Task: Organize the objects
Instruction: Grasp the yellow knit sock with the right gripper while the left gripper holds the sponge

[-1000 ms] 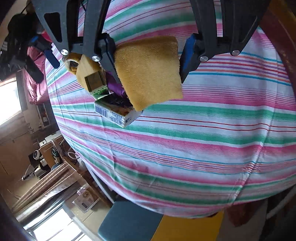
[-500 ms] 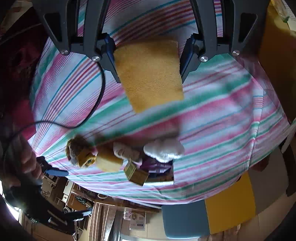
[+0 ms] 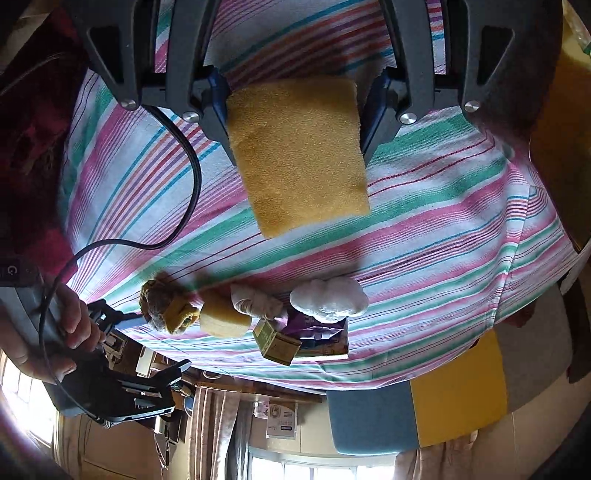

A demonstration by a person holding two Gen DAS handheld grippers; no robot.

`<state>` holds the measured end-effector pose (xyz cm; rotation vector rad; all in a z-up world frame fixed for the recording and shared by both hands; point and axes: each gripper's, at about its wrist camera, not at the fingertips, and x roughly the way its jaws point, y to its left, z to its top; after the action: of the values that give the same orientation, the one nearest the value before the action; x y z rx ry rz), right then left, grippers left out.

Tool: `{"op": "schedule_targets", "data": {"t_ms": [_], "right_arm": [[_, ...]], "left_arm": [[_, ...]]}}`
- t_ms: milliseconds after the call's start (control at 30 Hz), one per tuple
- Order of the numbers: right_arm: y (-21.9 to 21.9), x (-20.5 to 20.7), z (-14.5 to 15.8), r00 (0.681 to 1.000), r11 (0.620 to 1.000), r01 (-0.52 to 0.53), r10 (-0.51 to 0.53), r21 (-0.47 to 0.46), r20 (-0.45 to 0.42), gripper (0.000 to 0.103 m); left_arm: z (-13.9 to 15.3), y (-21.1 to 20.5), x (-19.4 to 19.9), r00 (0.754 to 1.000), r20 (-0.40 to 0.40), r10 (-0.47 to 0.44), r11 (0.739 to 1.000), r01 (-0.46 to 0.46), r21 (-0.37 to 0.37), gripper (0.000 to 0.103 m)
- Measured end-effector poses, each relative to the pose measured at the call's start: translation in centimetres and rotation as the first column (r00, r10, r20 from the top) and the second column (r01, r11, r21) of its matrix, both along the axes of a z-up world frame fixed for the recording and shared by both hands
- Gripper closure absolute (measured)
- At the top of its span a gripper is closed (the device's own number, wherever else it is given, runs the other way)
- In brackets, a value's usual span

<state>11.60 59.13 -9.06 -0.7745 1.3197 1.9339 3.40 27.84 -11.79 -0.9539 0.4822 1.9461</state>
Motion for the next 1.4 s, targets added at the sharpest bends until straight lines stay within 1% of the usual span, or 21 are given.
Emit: {"op": "schedule_targets", "data": {"t_ms": [100,233,267,300,367,400,433,567,633,667,733,800,833,867,900,967,1033,1100,1233,1333,1400], "right_arm": [[0.1,0.2,-0.4,1.0,1.0,0.019,-0.019,-0.01,0.025,0.024],[0.3,0.5,-0.2,0.997,0.999,0.045,-0.046,0.015,0.068,0.02],[0.3,0.3,-0.3,0.996,0.999,0.036,-0.037,0.015,0.079,0.016],[0.2,-0.1,-0.6,0.994,1.0,0.02,-0.021,0.009,0.103,0.015],[0.0,-0.9,-1.1,0.988,1.0,-0.015,0.016,-0.013,0.154,0.015],[0.0,-1.1,-1.3,0.987,0.999,-0.025,0.028,-0.019,0.16,0.015],[0.0,-1.1,-1.3,0.986,1.0,-0.027,0.029,-0.016,0.166,0.015],[-0.5,-1.1,-1.4,0.972,0.999,-0.038,0.032,0.022,0.234,0.015],[-0.7,-1.4,-1.8,0.963,0.998,-0.066,0.057,0.022,0.264,0.019],[-0.8,-1.4,-1.8,0.961,0.997,-0.071,0.06,0.029,0.271,0.024],[-0.8,-1.7,-1.8,0.961,0.996,-0.08,0.069,0.03,0.269,0.025],[-1.0,-2.3,-2.3,0.949,0.993,-0.117,0.108,0.011,0.296,0.026],[-1.2,-2.6,-2.6,0.943,0.99,-0.138,0.131,0.002,0.306,0.029],[-1.5,-2.9,-2.6,0.934,0.988,-0.157,0.145,0.01,0.327,0.04],[-1.7,-3.2,-2.4,0.923,0.983,-0.178,0.155,0.036,0.352,0.048],[-2.2,-3.6,-2.3,0.909,0.976,-0.209,0.171,0.061,0.379,0.049],[-2.2,-3.8,-2.7,0.9,0.974,-0.223,0.187,0.047,0.394,0.048],[-2.0,-3.8,-2.9,0.906,0.976,-0.216,0.189,0.028,0.377,0.043],[-2.2,-3.7,-2.8,0.901,0.974,-0.224,0.196,0.029,0.387,0.041],[-2.0,-4.0,-3.1,0.908,0.977,-0.211,0.187,0.025,0.374,0.041],[-2.1,-4.0,-3.1,0.907,0.977,-0.214,0.188,0.027,0.377,0.041]], "left_arm": [[0.0,0.0,-0.1,1.0,0.007,0.001,1.0,-0.001,0.003,0.044],[-0.1,-0.1,-0.2,1.0,0.011,0.002,1.0,-0.002,0.007,0.044],[-0.1,-0.1,-0.2,1.0,0.012,0.002,1.0,-0.002,0.008,0.043],[-0.1,-0.1,-0.2,1.0,0.014,0.002,1.0,-0.002,0.009,0.043],[-0.1,-0.2,-0.2,1.0,0.018,0.002,1.0,-0.002,0.012,0.043],[-0.1,-0.2,-0.2,1.0,0.018,0.001,1.0,-0.002,0.014,0.043],[-0.1,-0.2,-0.2,1.0,0.019,0.002,1.0,-0.002,0.014,0.043],[-0.1,-0.2,-0.3,1.0,0.025,0.002,1.0,-0.003,0.019,0.043],[-0.1,-0.3,-0.3,1.0,0.029,0.001,1.0,-0.002,0.02,0.043],[0.0,-0.3,-0.3,1.0,0.03,0.002,1.0,-0.003,0.021,0.043],[-0.1,-0.3,-0.3,1.0,0.03,0.003,1.0,-0.003,0.021,0.043],[0.0,-0.3,-0.3,1.0,0.031,0.002,1.0,-0.003,0.021,0.043],[0.0,-0.3,-0.4,0.999,0.032,0.002,1.0,-0.003,0.021,0.043],[0.0,-0.4,-0.3,0.999,0.033,0.002,1.0,-0.003,0.022,0.043],[0.0,-0.4,-0.4,0.999,0.034,0.002,1.0,-0.003,0.022,0.043],[0.0,-0.4,-0.4,0.999,0.036,0.002,1.0,-0.003,0.022,0.043],[0.0,-0.4,-0.4,0.999,0.038,0.003,1.0,-0.004,0.023,0.043],[0.0,-0.5,-0.4,0.999,0.041,0.004,1.0,-0.005,0.024,0.043],[0.0,-0.6,-0.5,0.999,0.044,0.005,1.0,-0.006,0.026,0.043],[0.0,-0.7,-0.3,0.999,0.043,0.006,1.0,-0.007,0.027,0.043],[0.0,-0.7,-0.3,0.999,0.042,0.006,1.0,-0.007,0.025,0.043]]}}
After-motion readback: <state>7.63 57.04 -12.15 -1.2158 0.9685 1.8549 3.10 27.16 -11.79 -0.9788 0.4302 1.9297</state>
